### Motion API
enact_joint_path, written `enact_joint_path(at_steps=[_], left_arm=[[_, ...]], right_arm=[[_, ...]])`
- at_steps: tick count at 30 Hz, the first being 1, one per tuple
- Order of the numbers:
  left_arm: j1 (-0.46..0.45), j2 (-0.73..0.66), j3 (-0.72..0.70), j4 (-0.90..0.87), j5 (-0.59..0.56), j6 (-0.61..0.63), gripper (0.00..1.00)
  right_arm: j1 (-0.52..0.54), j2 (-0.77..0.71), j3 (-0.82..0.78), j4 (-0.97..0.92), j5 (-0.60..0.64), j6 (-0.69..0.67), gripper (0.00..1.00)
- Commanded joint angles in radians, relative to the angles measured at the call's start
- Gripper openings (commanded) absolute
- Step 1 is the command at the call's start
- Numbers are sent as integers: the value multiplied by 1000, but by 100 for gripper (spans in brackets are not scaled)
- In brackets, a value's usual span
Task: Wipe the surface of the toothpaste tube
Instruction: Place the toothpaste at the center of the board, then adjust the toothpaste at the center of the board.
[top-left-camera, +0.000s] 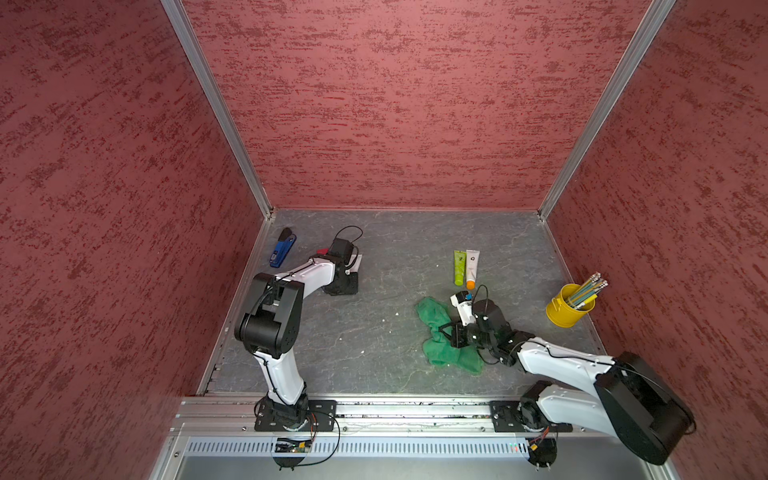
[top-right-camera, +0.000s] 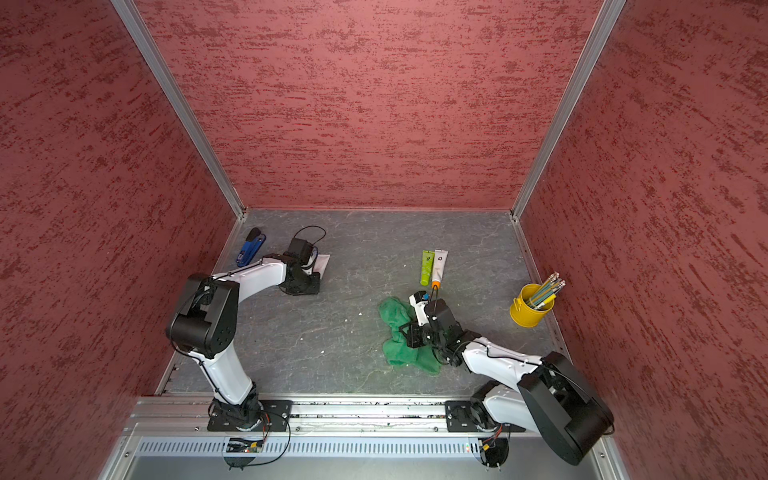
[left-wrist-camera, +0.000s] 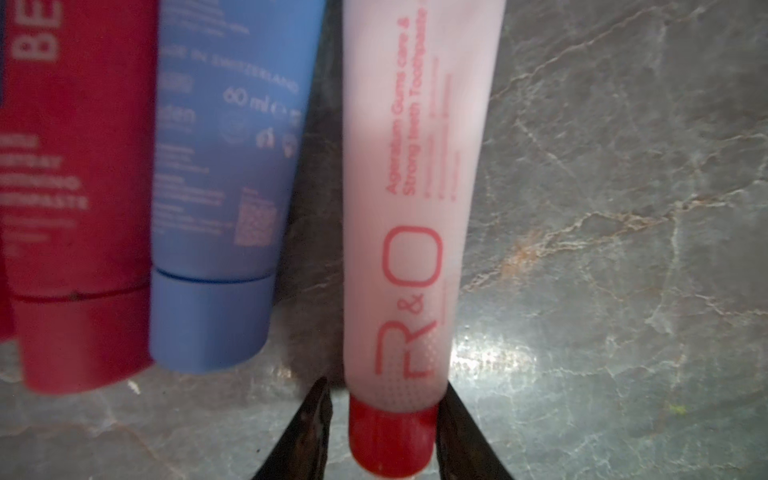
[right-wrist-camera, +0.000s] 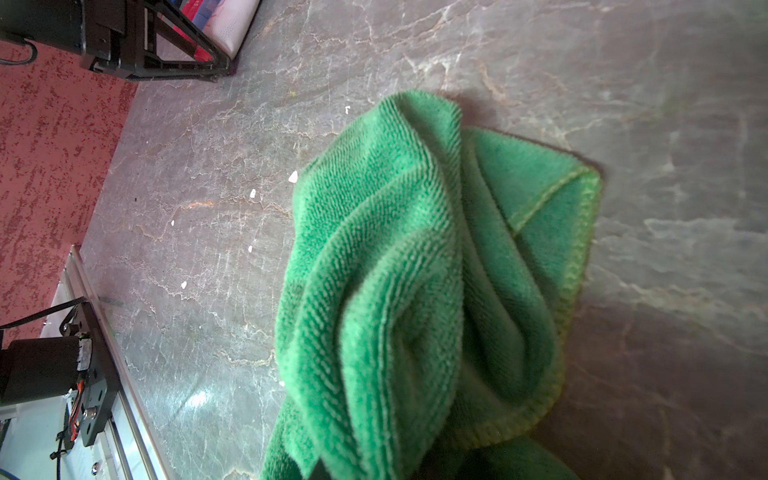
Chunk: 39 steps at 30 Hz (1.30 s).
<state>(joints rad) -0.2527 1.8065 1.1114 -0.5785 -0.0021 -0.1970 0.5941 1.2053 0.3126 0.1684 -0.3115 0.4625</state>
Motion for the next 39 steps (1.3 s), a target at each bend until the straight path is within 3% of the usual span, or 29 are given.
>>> enact_joint_path(at_steps=[1,6,14,20,28,39], left_arm=[[5,-45,15,-35,-18,-9,53],[-9,-110,14,-59,-23,-18,54],[-58,-125,18,-20,159,-45,39],[-68,-79,23,-29,137,-55,28],[-65,-59,8,-12,124,-59,29],[-27,80,111,12,156,-51,37]], right_arm=[[10,12,6,11,-3,-16,0],[13,16,9,10,3,-16,0],[16,25,12,9,10,-16,0],[18,20,12,7,11,-15,0],[19,20,13,8,14,-16,0],[21,22,11,7,14,-16,0]])
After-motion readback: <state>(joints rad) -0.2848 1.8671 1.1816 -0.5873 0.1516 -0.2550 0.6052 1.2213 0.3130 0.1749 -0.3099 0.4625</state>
